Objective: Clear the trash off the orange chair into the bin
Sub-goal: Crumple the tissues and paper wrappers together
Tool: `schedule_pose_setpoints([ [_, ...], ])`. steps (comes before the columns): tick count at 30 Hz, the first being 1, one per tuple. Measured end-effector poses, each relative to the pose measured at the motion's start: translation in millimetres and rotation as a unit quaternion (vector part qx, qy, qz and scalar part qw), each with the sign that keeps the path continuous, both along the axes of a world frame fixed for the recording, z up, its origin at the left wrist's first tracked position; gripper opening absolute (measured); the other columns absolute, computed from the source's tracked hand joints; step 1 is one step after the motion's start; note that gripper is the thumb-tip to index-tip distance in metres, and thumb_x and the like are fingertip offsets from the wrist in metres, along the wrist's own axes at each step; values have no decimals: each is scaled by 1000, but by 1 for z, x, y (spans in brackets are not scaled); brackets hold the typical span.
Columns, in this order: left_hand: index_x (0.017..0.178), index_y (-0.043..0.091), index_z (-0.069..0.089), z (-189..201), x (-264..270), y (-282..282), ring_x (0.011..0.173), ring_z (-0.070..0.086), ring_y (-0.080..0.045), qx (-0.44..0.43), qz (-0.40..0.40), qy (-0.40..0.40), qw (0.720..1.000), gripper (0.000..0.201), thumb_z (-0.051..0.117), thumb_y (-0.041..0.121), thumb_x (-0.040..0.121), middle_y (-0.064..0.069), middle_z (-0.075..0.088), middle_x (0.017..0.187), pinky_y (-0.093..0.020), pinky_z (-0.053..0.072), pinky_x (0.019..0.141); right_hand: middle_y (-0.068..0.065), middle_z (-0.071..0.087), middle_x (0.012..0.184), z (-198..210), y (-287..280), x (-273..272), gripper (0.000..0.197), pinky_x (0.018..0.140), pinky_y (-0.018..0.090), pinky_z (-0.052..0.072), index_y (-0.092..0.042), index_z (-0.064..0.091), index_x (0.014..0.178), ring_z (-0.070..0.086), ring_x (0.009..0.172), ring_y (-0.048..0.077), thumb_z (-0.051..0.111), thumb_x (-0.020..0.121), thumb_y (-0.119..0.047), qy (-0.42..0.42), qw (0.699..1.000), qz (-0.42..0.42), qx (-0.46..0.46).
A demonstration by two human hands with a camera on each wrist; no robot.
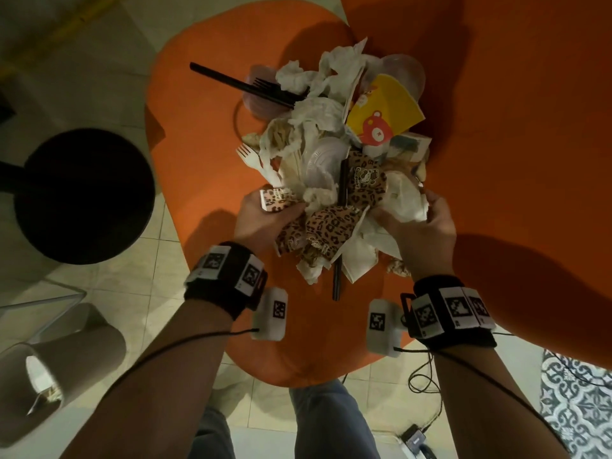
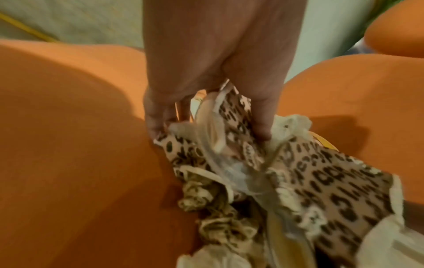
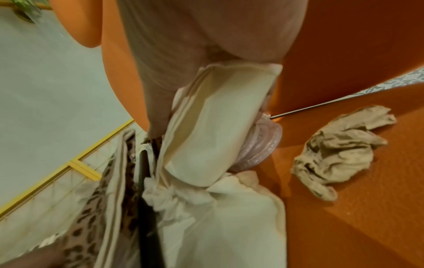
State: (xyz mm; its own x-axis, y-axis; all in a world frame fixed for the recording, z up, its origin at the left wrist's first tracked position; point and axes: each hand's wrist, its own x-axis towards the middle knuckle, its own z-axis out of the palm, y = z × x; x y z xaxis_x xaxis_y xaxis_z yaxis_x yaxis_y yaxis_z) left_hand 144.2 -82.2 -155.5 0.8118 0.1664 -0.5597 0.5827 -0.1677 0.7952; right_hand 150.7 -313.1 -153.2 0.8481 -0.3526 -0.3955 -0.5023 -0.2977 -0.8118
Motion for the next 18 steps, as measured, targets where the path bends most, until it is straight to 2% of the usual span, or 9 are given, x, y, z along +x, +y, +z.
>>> schedule_pose_setpoints([
  [2,92,19,63,-1,0,-10,71,65,5,-10,27,0,1000,17,73,18,79,6,69,90,-10,52,61,-7,61,118,2,3,-2,77,91,26,50,-20,51,125,56,109,8,88,59,-31,-18,1000,5,-10],
  [3,94,20,61,-3,0,-12,73,65,4,-20,38,4,999,19,73,16,79,6,69,91,-10,53,62,-9,60,116,3,4,-3,77,90,23,49,-20,51,126,55,109,7,88,59,-30,-25,1000,2,-12],
  [6,103,10,63,0,3,-12,84,68,-11,-41,75,9,996,28,74,12,77,-3,70,99,-25,57,74,-19,59,107,5,6,-8,74,83,16,48,-24,51,125,56,101,1,88,60,-30,-38,999,-22,0],
  [8,109,8,58,1,6,-9,87,68,-16,-32,118,4,992,37,75,12,76,-5,70,100,-31,57,76,-26,57,99,9,7,-10,72,78,11,47,-30,51,121,56,95,-9,88,59,-31,-51,998,-42,9],
  [10,115,8,54,0,8,-5,87,67,-15,-26,136,-2,990,46,77,13,75,-4,69,100,-29,57,74,-26,57,99,11,7,-12,73,80,12,49,-30,50,120,56,96,-11,88,58,-31,-69,996,-57,6],
  [12,116,9,55,-4,10,-3,90,67,-16,-27,106,12,994,49,78,14,73,-3,69,102,-27,57,74,-25,57,102,14,8,-13,72,85,17,50,-29,50,120,57,99,-7,88,59,-29,-85,994,-63,0],
  [15,107,12,57,-5,11,-7,93,67,-20,-9,52,35,998,43,79,16,71,-3,68,102,-34,56,78,-23,57,104,16,10,-14,71,88,17,49,-27,50,121,56,100,-5,88,61,-26,-94,993,-72,6],
  [18,93,21,58,-4,11,-15,90,66,-22,9,76,28,997,33,79,13,69,-1,68,94,-41,56,82,-19,58,107,18,12,-16,73,90,19,50,-24,49,124,57,98,-7,87,62,-25,-98,992,-78,25],
])
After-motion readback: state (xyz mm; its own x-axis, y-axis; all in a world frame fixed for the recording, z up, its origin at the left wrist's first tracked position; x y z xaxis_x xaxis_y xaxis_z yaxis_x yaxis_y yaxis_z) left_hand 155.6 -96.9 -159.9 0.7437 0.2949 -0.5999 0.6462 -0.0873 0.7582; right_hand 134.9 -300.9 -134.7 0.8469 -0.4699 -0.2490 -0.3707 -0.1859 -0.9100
